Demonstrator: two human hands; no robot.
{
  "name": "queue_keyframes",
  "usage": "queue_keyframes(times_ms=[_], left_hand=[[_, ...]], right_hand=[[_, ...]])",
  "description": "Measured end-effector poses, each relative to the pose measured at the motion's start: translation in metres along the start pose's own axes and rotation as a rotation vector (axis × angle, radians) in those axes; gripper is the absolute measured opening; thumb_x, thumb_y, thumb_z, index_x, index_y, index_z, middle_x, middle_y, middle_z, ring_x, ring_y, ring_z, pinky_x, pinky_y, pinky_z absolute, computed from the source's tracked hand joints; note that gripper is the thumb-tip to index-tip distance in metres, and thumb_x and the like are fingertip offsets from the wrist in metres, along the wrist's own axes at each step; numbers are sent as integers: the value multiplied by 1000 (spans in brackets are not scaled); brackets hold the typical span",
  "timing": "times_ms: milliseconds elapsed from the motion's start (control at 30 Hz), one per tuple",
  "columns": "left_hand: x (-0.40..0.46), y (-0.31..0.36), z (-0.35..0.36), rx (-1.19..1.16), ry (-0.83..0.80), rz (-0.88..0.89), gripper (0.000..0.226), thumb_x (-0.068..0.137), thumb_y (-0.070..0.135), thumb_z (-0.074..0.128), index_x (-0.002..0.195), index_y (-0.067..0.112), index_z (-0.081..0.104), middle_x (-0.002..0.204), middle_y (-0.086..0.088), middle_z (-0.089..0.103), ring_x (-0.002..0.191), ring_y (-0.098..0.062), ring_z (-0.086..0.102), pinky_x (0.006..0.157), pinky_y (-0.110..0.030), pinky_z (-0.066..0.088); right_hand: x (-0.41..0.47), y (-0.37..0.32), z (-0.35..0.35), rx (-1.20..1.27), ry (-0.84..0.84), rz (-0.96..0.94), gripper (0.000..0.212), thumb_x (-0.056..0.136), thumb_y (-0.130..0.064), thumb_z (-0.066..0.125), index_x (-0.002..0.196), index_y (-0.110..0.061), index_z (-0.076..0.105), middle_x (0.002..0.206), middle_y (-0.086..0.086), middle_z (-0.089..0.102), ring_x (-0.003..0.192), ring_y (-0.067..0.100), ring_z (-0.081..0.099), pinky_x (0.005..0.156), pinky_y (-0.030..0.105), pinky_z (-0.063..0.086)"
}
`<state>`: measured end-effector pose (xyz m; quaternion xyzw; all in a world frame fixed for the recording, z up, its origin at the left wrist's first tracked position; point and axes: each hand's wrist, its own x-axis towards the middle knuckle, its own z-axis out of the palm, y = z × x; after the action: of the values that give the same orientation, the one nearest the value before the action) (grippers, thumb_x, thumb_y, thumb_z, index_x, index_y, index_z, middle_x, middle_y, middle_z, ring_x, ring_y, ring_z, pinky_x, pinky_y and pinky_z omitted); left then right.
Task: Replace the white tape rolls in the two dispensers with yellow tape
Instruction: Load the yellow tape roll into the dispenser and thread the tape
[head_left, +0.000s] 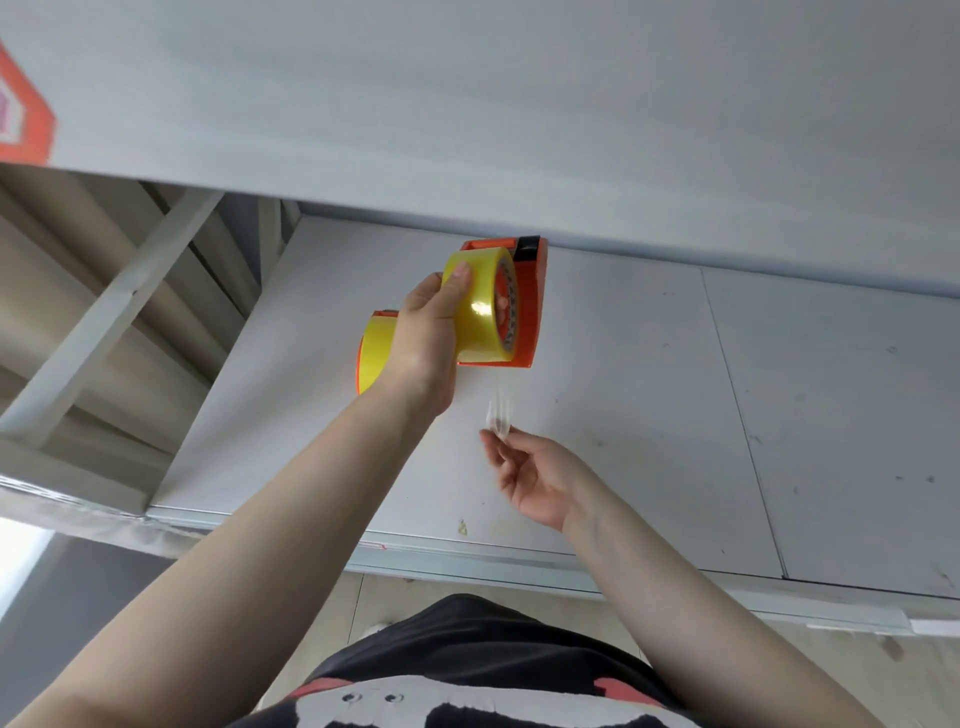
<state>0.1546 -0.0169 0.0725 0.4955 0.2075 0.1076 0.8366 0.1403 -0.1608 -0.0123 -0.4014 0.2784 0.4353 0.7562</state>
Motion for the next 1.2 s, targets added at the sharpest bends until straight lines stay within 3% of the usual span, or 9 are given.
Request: queue_keyframes(times_ms=[133,300,467,567,633,700,833,1000,1200], left_hand=[[4,-8,2,44,8,3,13,95,27,54,88,17,59,82,-2,64,83,-21,58,84,-37,46],[8,-20,0,81,21,19,15,96,26,52,87,15,55,64,10,68,62,-6,65,69,-25,50],[7,-36,-1,127,24,-27,17,97,26,51,100,10,55,60,12,70,58,-1,66,58,-18,51],[5,-46,-3,182,35,-56,24,98,27,51,109,6,55,62,12,71,62,-2,68,68,-23,53],[5,-50,-5,208,47,-74,25,97,30,51,110,9,56,68,10,73,73,-10,70,84,-35,54],[5,-54,-6,213,50,-87,20,97,31,50,106,14,56,71,9,73,79,-14,70,91,-40,53],[2,-58,-5,219,40,-112,17,98,30,49,105,16,54,83,4,70,80,-14,69,85,-37,53],[1,-64,-4,275,56,-120,12,99,32,47,93,23,51,81,7,66,70,-4,65,61,-20,49],[3,-75,-7,322,57,-124,15,99,32,47,100,18,53,86,0,70,86,-20,69,83,-34,54]], right_hand=[[-6,5,7,132,-68,-54,13,91,-5,59,92,2,69,87,14,73,74,17,75,49,16,54],[-14,11,16,217,-85,-99,29,86,-22,67,99,4,67,96,14,71,79,16,74,57,16,55],[-11,20,14,7,109,-100,34,74,-16,79,105,-6,70,92,3,68,85,9,63,47,11,47],[-7,23,12,-25,234,-102,33,76,-17,80,105,-5,71,87,3,66,79,8,61,41,11,44],[-8,26,12,-30,237,-108,25,80,-18,76,101,-5,70,82,3,66,76,9,63,40,11,41],[-9,30,12,-36,227,-114,17,85,-18,71,97,-7,68,79,3,68,75,11,66,40,10,39],[-13,37,13,-58,231,-109,12,91,-16,63,97,-6,64,73,3,74,73,15,71,40,12,39],[-15,41,12,-161,235,-141,9,93,-18,60,92,-9,60,70,0,75,71,14,72,39,11,39],[-18,41,10,-269,272,-179,11,92,-19,61,96,-9,62,77,2,77,67,12,73,40,12,39]])
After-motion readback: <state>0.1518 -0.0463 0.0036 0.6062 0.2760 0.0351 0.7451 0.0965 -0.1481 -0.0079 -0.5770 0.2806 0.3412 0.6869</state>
